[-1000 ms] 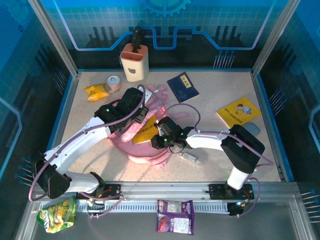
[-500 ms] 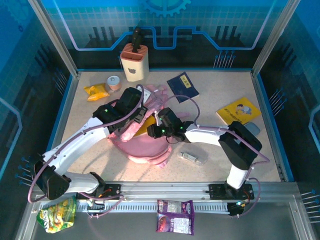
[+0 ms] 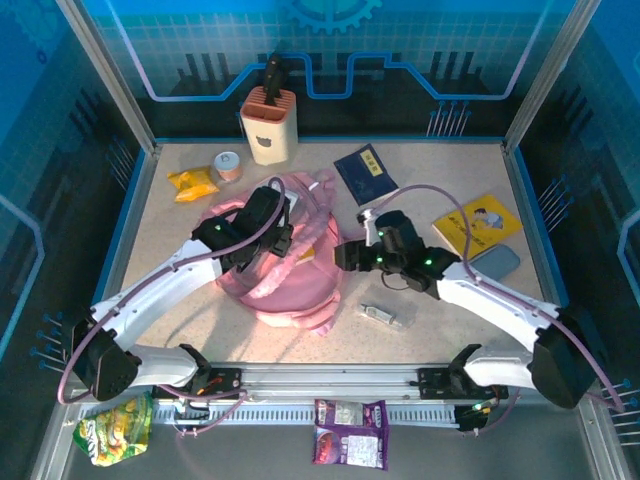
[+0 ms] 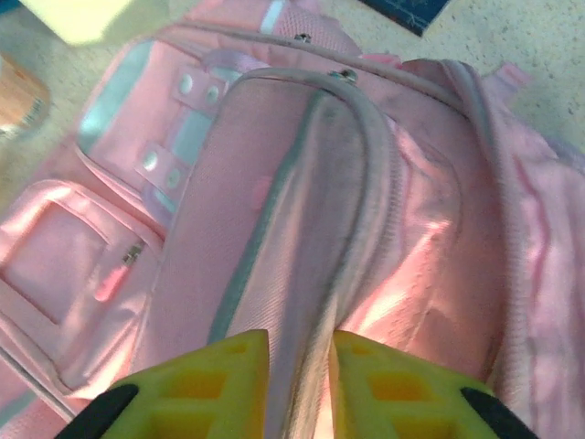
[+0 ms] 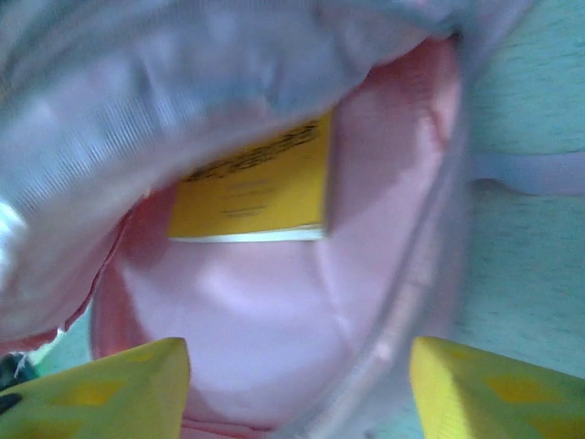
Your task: Pack the student bag
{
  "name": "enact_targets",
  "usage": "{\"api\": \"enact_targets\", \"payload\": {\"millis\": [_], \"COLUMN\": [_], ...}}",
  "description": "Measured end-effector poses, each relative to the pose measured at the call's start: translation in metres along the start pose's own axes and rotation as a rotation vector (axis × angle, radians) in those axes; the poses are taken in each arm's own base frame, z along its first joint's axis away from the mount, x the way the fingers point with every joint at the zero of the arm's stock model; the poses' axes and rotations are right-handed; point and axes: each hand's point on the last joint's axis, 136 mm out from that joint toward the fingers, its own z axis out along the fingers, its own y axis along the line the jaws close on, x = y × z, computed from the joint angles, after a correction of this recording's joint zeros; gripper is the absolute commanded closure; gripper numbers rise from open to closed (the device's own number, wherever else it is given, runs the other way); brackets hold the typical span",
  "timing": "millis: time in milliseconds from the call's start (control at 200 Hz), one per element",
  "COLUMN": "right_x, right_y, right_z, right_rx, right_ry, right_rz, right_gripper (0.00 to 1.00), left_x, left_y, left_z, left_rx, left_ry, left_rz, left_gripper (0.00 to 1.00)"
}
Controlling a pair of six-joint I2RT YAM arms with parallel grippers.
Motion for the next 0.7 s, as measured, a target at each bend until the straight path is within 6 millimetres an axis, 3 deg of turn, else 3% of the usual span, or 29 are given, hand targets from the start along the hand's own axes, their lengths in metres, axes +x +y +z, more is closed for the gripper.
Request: {"api": "enact_targets", "payload": {"millis": [165,305,525,700], "right_x": [-0.017,-0.024,-0.026,-0.034], "right_y": [-0.052,-0.104,-0.189,-0.249], "right_z": [-0.033,-0.055,-0.089,-0.115], "right_rx": [0.163,0.332,0.612,0.764], "right_ry": [-0.067,-0.108,-0.118,-0.151], "right_rz": [0.082,0.173,0.33,0.451], "right_gripper": [0.12,0.0,0.0,0.0], "left_x": [0.007,0.013,0.024,0.018], "left_y": [-0.019,-0.053,-0.122,-0.155], "left_z": [0.0,0.0,-0.005,0.001], "left_rx": [0.11,0.24,0.433,0.514], "left_ry": [-0.018,-0.046,-0.059,-0.071], "left_rz": [-0.161,-0.284,-0.341,-0.357], "left_gripper": [0.42,0.35,0.25,0.16]}}
